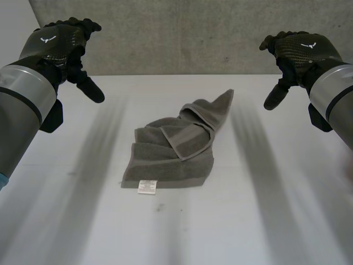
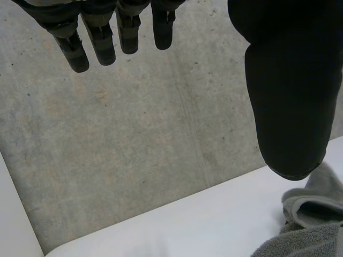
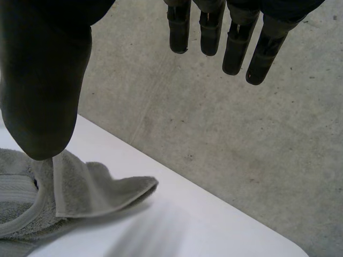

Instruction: Fold the towel.

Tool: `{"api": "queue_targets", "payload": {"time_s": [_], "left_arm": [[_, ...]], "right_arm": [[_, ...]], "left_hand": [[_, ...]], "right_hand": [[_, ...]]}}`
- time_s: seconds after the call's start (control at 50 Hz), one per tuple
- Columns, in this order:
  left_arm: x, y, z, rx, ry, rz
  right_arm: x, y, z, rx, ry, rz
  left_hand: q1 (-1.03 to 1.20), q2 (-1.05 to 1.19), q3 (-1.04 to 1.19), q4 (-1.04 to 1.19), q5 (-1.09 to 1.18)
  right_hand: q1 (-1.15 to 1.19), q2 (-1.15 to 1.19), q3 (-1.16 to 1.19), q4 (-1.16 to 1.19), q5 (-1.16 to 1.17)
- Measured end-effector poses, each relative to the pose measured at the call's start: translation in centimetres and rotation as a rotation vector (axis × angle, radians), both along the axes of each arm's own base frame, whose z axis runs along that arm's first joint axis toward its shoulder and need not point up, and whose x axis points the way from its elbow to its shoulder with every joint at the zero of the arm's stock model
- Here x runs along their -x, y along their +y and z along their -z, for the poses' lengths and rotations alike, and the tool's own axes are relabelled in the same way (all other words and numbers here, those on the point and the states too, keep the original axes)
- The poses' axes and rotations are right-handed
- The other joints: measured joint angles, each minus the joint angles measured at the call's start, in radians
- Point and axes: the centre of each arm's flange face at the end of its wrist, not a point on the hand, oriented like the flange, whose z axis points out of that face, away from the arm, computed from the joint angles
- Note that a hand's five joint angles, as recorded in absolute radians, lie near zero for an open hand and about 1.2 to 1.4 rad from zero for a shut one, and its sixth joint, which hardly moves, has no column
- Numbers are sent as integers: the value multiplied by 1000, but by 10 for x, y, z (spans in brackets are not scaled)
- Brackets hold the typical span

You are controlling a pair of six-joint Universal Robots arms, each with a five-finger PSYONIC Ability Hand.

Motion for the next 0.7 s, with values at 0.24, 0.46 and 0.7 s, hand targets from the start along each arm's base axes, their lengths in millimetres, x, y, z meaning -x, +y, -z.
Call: {"api": "queue_targets", "payload": {"time_s": [0.24, 0.46, 0.7], "left_arm": [[1, -2, 4, -11, -7, 0], [7, -27, 35, -70, -37, -14], [6, -66, 88, -184, -76, -58]], "right_arm": [[0, 0, 2, 0, 6, -2], [-26, -1, 49, -38, 227, -152], [-101, 1, 140, 68, 424, -420]], "left_hand": [[0, 0, 0, 0, 0], [0, 0, 0, 0, 0], [0, 0, 0, 0, 0]], "right_hand": [[0, 0, 0, 0, 0], [0, 0, 0, 0, 0], [218, 182, 199, 181, 215]]}}
